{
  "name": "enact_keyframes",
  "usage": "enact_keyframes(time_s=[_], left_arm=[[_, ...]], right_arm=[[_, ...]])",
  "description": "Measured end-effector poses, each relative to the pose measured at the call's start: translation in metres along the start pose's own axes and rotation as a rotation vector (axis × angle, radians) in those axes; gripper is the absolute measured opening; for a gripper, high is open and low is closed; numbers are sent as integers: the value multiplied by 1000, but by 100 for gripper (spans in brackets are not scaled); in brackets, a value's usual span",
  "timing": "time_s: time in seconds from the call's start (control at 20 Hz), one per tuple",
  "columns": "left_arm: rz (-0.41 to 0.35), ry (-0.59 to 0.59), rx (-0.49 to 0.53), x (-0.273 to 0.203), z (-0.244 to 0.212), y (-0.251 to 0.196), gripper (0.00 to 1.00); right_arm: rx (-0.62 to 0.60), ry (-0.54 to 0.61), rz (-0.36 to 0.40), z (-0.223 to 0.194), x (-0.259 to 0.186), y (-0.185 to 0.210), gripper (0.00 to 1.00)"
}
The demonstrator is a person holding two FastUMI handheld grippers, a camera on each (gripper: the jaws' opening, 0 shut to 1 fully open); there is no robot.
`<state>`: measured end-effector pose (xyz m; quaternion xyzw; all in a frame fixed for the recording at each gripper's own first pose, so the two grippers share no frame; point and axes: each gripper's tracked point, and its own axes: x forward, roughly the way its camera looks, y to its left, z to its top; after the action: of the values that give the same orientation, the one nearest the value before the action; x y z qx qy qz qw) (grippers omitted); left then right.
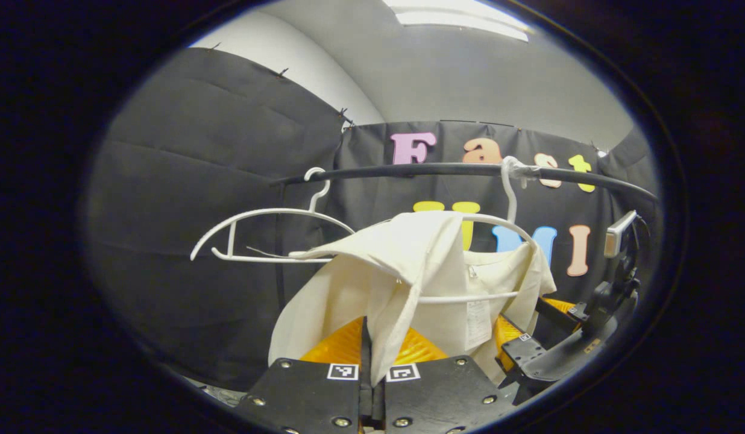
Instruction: Grasp the clothes on the hanger with both hands and then place them into the laundry hamper below.
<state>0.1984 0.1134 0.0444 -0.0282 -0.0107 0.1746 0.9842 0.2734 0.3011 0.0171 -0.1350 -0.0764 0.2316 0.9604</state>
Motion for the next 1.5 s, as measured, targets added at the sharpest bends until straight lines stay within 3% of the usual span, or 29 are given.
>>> enact_keyframes(time_s=[0.25,0.35,0.45,0.5,0.6,0.75,1.2,1.35,1.5], left_arm=[[-7,8,11,3,-7,-3,1],[-4,7,8,2,-6,-1,1],[4,13,4,0,-7,1,2],[7,16,2,0,-7,2,1],[15,20,3,-3,-6,6,1],[28,19,12,-8,-2,10,2],[56,-26,-76,-2,10,19,2],[24,-54,-179,-10,21,21,2],[-69,14,-138,-14,17,13,2]], right_arm=[[-1,42,-25,-10,7,1,96],[13,35,-46,-9,9,-10,87],[14,27,-55,-7,13,-22,61],[14,22,-48,-5,15,-26,37],[33,-1,22,-2,19,-21,7],[40,-16,54,0,21,-35,2],[6,-80,-61,16,23,-91,2],[-12,-88,-78,21,18,-103,2],[20,-87,-90,22,23,-113,2]])
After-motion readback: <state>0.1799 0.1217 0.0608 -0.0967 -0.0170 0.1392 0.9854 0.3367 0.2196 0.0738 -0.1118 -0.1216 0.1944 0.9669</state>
